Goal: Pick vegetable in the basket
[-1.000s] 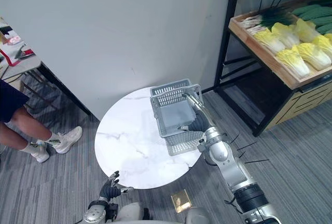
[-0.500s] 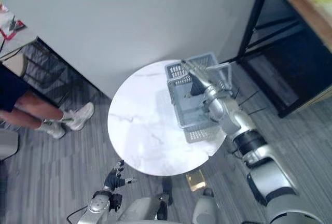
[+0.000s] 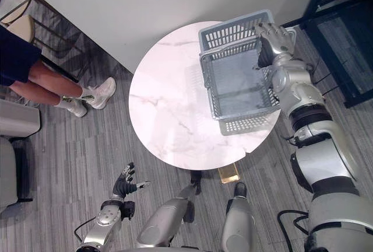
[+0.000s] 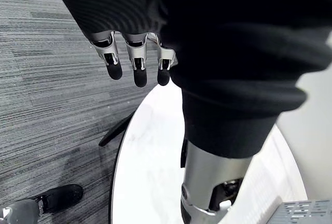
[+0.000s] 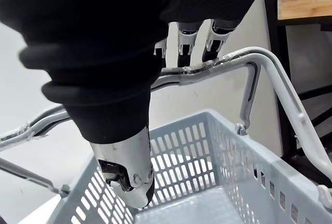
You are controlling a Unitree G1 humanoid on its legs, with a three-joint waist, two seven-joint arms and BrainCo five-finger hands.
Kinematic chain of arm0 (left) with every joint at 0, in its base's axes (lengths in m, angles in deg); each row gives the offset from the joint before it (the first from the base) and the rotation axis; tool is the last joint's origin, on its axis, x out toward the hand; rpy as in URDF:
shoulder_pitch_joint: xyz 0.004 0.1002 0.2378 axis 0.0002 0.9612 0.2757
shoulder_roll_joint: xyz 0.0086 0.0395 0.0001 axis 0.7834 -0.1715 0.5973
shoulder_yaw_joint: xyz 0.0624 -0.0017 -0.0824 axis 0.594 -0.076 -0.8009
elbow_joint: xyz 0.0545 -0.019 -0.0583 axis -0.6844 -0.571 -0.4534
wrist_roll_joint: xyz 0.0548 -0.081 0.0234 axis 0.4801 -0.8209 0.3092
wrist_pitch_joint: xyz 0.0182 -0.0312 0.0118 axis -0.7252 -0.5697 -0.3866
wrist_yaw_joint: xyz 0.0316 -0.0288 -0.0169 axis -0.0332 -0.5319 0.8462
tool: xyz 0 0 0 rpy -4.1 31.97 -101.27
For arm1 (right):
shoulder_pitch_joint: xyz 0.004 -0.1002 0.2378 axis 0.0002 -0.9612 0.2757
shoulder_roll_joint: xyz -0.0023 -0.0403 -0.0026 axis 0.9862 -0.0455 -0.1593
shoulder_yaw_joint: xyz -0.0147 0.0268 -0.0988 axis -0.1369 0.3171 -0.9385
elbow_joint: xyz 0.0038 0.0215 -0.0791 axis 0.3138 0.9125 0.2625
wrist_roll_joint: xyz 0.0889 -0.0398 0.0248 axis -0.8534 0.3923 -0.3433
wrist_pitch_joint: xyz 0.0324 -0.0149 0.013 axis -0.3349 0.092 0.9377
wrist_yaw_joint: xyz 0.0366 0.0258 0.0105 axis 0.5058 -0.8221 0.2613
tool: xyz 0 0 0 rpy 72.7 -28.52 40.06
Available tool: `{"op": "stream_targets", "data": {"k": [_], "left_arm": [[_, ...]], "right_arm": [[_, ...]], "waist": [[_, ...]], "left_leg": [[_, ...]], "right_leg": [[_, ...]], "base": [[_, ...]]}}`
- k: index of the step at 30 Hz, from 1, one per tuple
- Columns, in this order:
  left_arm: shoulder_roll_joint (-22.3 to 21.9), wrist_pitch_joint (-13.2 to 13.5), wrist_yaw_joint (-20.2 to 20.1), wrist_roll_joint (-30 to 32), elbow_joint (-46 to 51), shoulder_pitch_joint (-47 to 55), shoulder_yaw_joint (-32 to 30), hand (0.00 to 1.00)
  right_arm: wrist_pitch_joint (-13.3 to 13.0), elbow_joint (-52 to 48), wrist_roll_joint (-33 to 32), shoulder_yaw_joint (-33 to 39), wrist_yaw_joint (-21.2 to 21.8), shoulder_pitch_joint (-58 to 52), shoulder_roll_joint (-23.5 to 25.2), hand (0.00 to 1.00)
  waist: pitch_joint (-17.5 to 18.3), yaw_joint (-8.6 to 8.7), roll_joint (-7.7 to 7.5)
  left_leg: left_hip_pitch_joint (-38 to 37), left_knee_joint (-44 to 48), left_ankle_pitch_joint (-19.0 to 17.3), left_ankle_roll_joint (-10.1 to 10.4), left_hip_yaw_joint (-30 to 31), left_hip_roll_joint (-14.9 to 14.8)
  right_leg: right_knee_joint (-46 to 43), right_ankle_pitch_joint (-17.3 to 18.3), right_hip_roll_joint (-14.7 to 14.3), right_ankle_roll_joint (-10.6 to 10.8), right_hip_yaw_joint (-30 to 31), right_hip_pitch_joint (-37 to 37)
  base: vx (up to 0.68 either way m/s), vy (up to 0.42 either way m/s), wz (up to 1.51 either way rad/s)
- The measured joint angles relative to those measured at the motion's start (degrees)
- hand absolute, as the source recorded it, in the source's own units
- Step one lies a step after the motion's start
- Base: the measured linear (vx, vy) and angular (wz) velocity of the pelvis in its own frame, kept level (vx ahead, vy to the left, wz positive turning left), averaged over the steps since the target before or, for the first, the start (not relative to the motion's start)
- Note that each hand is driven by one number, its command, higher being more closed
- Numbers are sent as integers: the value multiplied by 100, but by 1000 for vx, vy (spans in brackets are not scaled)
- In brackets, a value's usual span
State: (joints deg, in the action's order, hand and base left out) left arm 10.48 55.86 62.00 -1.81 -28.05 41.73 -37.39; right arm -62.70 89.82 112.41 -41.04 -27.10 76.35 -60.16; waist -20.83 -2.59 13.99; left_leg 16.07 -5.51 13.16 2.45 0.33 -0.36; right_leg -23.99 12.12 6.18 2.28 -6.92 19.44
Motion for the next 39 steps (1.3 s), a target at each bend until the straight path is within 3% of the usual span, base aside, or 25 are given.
{"op": "stream_targets", "data": {"k": [6, 12, 16, 21, 24, 30, 36, 39], "left_arm": [[32, 2, -9, -36, -53, -4, 3, 0], [30, -1, -8, -30, -65, -5, 6, 0], [21, -15, -6, -23, -85, -8, 3, 0], [-37, -122, -12, 50, -28, -12, -50, 0], [-41, -170, -14, 128, 51, 28, -200, 0], [-43, -292, -71, 252, 540, 381, -392, 0], [-134, -365, -191, 268, 649, 722, -537, 0], [-161, -371, -262, 281, 650, 775, -605, 0]], "right_arm": [[-2, -7, -193, 1, 32, 24, -148, 100], [1, -373, -453, 119, 91, -384, -188, 100], [68, -1136, -573, 695, 134, -1233, -205, 100], [117, -2947, -848, 1967, 131, -2875, 5, 100], [102, -4058, -1217, 2697, 121, -3937, 391, 100], [-106, -5242, -2214, 3368, 276, -5673, 1096, 100], [-131, -5519, -2840, 3894, 631, -7026, 1771, 100], [-127, -5519, -3167, 3923, 696, -7555, 2418, 100]], "waist": [[-2, -112, 4], [-2, -109, 4], [-4, -41, -2], [-1, 187, -33], [46, 227, -231], [268, 469, -734], [629, 625, -983], [721, 713, -1095]], "left_leg": [[33, 6, 32, -34, -50, 28], [8, 6, 33, -33, -46, 12], [-146, 2, 32, -33, -55, 10], [-415, -36, -103, -55, -128, -52], [-584, -36, -190, -76, -313, -82], [-939, -5, -387, -92, -700, -137], [-1230, 0, -602, -63, -1089, -199], [-1334, 4, -651, -55, -1426, -268]], "right_leg": [[-60, -5, -3, -1, 86, 73], [-19, -19, -3, -20, 98, 36], [85, -43, -4, -20, 90, -166], [392, -149, -75, 26, 113, -548], [538, -193, -125, 35, 303, -685], [884, -301, -210, 69, 653, -1030], [1134, -389, -306, 73, 1042, -1239], [1214, -519, -390, 93, 1370, -1220]], "base": [[9, -33, -3], [12, -40, -2], [7, -17, 0], [-3, -8, -9], [13, -9, -29], [72, -20, -31], [62, -22, -39], [24, -14, -58]]}}
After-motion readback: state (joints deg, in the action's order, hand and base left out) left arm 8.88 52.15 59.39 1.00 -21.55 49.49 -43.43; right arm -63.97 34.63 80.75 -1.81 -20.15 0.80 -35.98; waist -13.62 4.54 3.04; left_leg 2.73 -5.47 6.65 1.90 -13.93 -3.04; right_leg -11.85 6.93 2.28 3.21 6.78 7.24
